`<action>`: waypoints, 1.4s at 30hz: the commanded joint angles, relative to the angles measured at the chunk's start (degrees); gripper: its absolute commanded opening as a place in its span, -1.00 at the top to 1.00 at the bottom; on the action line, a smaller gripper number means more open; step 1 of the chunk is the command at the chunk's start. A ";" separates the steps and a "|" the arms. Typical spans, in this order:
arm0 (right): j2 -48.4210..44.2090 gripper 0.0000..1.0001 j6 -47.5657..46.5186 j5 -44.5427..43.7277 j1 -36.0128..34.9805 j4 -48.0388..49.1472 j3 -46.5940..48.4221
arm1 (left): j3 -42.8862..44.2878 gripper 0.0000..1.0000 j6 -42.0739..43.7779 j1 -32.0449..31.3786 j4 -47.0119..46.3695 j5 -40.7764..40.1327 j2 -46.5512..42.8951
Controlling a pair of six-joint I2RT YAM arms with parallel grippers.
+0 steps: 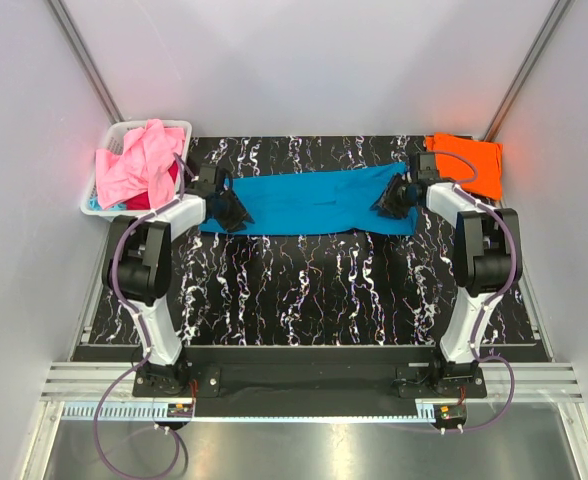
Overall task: Fold and stack the t-shirts
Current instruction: Fold the tshirt
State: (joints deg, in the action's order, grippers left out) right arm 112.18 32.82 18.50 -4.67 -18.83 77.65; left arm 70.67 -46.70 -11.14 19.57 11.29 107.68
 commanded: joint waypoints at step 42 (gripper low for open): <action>1.99 0.25 0.14 -23.69 4.31 -20.72 2.51 | 18.09 0.38 -2.70 2.08 34.04 -27.20 11.41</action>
State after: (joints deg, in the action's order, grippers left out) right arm 113.45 34.30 -1.54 -0.80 -36.56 78.54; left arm 86.94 -49.10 -9.50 52.66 -14.06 118.02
